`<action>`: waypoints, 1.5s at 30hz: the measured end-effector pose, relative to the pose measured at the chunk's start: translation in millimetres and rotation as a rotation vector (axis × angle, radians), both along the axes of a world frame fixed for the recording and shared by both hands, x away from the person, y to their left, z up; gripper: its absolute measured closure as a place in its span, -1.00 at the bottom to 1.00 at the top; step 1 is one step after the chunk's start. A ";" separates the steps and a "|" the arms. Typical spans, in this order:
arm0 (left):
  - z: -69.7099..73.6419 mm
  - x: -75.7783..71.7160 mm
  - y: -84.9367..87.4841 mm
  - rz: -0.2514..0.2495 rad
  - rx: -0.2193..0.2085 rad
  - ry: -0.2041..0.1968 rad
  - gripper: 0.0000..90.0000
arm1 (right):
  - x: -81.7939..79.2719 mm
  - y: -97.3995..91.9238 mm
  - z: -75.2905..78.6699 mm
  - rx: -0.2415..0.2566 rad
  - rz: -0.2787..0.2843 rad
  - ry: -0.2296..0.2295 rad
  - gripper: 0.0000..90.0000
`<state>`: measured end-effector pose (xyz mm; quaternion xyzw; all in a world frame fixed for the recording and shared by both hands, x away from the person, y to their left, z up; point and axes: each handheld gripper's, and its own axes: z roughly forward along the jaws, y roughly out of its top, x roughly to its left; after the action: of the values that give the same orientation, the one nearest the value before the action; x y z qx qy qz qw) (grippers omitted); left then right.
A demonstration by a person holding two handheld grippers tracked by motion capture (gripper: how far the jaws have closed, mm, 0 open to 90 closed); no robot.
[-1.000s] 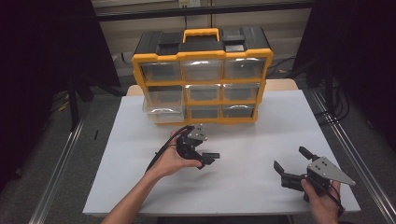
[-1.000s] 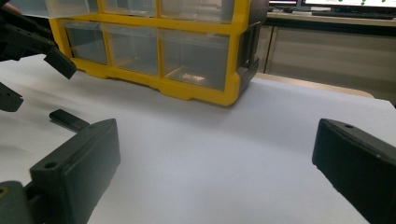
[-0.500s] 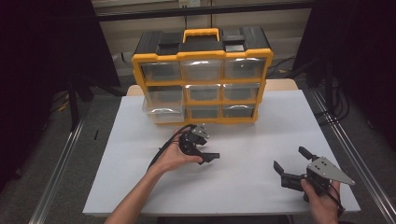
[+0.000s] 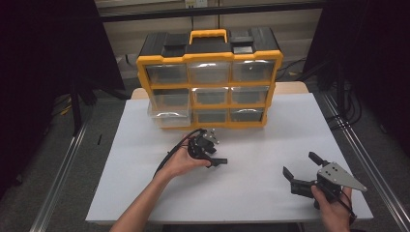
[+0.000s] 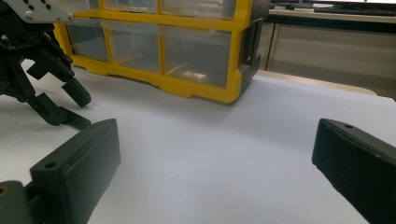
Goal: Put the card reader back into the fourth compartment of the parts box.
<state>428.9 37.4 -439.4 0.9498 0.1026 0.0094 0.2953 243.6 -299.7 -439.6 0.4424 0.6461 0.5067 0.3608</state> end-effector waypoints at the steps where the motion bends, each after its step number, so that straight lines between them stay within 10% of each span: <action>1: -0.2 -0.3 -0.4 -0.009 -0.004 -0.001 0.02 | 0.1 0.1 0.0 0.000 0.000 0.000 -0.98; 25: 1.6 3.4 -3.2 -0.050 0.004 0.038 0.62 | 0.9 1.4 -0.6 0.007 0.001 0.006 -0.98; 45: 3.2 2.4 -2.0 -0.029 -0.005 0.030 0.64 | 0.3 0.8 -0.5 0.009 0.004 0.007 -0.98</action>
<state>431.3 35.4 -436.3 0.9506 0.0934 -0.0091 0.2960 243.8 -298.9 -440.1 0.4444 0.6458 0.5089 0.3556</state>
